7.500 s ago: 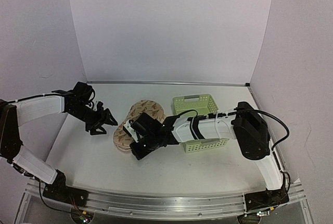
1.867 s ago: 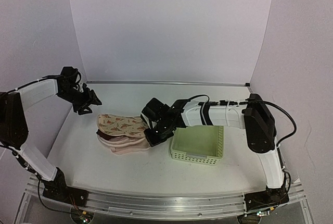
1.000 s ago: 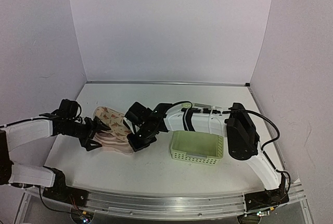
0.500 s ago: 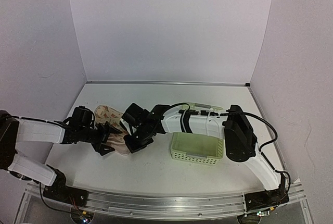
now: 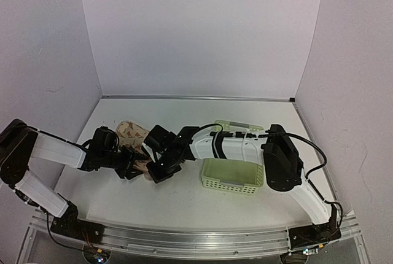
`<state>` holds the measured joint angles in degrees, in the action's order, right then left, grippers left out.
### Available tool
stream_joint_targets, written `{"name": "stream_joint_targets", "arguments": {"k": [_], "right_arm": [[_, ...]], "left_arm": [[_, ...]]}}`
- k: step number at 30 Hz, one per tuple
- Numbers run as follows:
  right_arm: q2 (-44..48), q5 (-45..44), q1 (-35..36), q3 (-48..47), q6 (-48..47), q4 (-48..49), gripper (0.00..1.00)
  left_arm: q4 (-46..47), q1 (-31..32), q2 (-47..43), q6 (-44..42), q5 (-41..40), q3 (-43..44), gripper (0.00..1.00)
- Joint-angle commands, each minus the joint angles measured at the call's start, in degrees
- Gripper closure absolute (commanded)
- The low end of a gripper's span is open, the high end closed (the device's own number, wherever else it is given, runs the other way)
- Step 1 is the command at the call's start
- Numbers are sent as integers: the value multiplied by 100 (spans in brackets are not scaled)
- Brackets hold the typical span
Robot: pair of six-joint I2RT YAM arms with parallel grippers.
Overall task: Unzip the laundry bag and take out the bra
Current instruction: Hold the laundry bag at the center of the board, then unzip the zipper of the laundry bag.
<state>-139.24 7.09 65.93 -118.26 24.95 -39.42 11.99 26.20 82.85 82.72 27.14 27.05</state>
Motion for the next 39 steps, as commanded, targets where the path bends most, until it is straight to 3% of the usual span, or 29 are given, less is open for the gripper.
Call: {"name": "stream_joint_targets", "arguments": {"k": [1, 10, 20, 32, 36, 39], "right_arm": [[322, 61, 34, 97, 45, 232, 100], [479, 59, 36, 299, 47, 318, 100], [786, -59, 34, 661, 29, 364, 100], [1281, -430, 34, 1449, -154, 425, 100], [1396, -475, 34, 1617, -299, 434, 100], [1545, -491, 34, 1817, -500, 480, 100]], "left_arm": [[493, 35, 107, 134, -80, 142, 49], [548, 40, 126, 104, -77, 139, 100], [541, -4, -54, -29, -62, 63, 100], [352, -374, -496, -576, 500, -319, 100], [25, -562, -576, -1015, 802, -330, 100], [-920, -702, -728, -1660, 840, -113, 100]]}}
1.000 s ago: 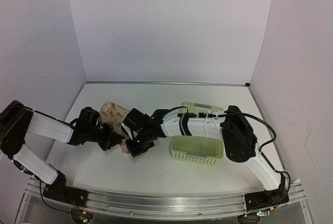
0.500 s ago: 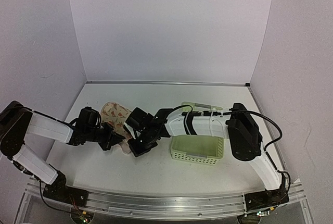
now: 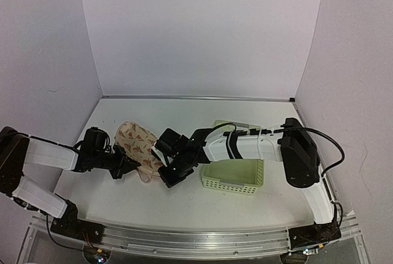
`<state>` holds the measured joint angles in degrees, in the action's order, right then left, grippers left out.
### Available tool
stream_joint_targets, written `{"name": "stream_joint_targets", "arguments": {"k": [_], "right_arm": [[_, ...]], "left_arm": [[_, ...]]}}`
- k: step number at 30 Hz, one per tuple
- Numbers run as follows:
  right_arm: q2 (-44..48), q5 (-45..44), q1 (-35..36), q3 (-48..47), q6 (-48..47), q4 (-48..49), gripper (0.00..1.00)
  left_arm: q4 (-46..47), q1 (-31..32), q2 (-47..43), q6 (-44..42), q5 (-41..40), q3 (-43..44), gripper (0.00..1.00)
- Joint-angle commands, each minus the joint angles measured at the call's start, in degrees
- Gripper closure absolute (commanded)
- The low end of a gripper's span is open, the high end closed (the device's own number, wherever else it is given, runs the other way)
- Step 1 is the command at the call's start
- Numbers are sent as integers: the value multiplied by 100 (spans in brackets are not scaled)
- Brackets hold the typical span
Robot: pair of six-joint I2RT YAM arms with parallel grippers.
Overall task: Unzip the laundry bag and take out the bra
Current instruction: Unzip the zipper of the laundry bag.
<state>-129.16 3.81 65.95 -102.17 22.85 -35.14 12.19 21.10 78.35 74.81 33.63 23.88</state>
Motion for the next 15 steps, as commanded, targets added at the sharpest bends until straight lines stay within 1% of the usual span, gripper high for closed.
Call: {"name": "stream_joint_targets", "arguments": {"k": [1, 2, 4, 9, 15], "right_arm": [[592, -154, 32, 271, -380, 73, 100], [646, -159, 32, 351, -465, 83, 100], [724, -171, 36, 457, -657, 94, 100], [800, -179, 28, 535, -1056, 88, 100], [866, -261, -35, 648, -1514, 62, 100]], "left_arm": [[-1274, -233, -329, -1100, 185, 319, 100], [-1542, -274, -376, -1303, 199, 426, 100], [-1793, -368, -456, -1555, 332, 523, 100], [-2059, -412, -426, -2015, 681, 684, 100], [-2556, -444, -326, -2588, 645, 977, 100]]}}
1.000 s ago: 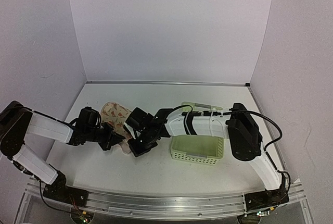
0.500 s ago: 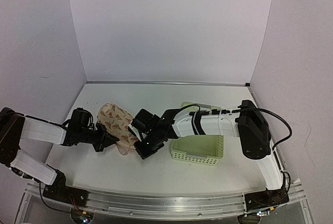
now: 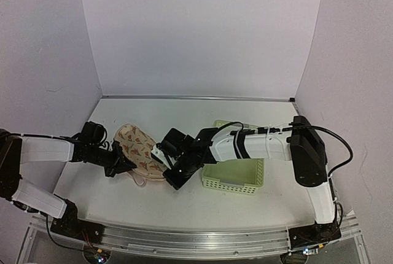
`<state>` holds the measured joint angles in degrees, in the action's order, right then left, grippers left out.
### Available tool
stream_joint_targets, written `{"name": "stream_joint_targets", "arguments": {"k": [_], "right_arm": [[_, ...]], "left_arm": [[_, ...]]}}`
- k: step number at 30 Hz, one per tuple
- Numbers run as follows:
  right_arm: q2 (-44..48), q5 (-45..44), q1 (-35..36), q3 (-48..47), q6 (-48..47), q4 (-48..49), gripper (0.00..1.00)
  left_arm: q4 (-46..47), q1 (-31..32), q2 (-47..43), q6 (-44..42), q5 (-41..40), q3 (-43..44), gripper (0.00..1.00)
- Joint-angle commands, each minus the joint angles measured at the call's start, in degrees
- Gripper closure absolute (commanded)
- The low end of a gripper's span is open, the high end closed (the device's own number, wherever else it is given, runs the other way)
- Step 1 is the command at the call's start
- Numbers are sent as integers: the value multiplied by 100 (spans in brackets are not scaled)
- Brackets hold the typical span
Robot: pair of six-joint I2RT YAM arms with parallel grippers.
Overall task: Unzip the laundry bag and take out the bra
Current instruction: Unzip the zipper of the laundry bag, then adjust the laundry bag at the center of the board.
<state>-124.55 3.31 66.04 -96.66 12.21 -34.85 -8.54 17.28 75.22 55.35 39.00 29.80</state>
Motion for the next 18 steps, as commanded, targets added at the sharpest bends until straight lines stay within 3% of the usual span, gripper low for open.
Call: {"name": "stream_joint_targets", "arguments": {"k": [1, 10, 18], "right_arm": [[432, -242, -55, 157, -522, 31, 100], [767, -322, -99, 677, -825, 30, 100], [950, -8, 27, 877, -692, 169, 100]], "left_arm": [[-549, -77, 8, -698, 115, 419, 100], [-932, -336, 298, -1302, 172, 842, 100], [-1144, -418, 1106, -1819, 234, 1588, 100]]}}
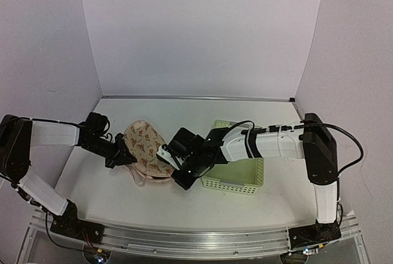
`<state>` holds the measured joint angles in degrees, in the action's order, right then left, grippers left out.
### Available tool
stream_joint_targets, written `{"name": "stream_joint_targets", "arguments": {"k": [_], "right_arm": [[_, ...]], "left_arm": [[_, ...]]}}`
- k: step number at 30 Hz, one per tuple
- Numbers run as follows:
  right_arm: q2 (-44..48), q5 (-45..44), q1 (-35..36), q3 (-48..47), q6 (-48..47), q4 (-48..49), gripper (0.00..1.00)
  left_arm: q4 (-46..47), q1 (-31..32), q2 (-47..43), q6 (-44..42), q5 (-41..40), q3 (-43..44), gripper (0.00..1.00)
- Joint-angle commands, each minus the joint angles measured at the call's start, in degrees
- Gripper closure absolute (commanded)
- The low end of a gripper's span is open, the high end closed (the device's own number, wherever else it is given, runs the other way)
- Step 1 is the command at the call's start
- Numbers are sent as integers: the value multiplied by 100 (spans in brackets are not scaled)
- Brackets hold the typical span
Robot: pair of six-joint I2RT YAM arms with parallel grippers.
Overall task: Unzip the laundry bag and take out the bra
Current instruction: Adjust the laundry bag at the center of the board.
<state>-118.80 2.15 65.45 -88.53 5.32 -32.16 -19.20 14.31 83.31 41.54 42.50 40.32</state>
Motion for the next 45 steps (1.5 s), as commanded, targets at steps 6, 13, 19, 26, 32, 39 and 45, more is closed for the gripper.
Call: {"name": "stream_joint_targets", "arguments": {"k": [6, 13, 19, 26, 32, 39, 45], "right_arm": [[305, 301, 258, -16, 129, -19, 100], [-165, 424, 372, -628, 518, -1, 100], [-841, 390, 372, -1639, 985, -151, 100], [-1582, 486, 340, -2469, 1193, -440, 100], [-1851, 638, 251, -2740, 1410, -499, 100], [-2094, 779, 162, -3203, 1630, -528, 100], [-2295, 907, 122, -3595, 1725, -534, 100]], "left_arm": [[-145, -171, 853, -602, -219, 1051, 100], [-194, -168, 1341, -683, -211, 1624, 100], [-531, -166, 1338, -924, -451, 1698, 100], [-1326, -174, 908, -1097, -1314, 1965, 82], [-1560, -174, 355, -794, -1508, 1908, 59], [-1547, -179, -448, -213, -1224, 1288, 46], [-1045, -165, -1132, 604, -692, 443, 37]]}}
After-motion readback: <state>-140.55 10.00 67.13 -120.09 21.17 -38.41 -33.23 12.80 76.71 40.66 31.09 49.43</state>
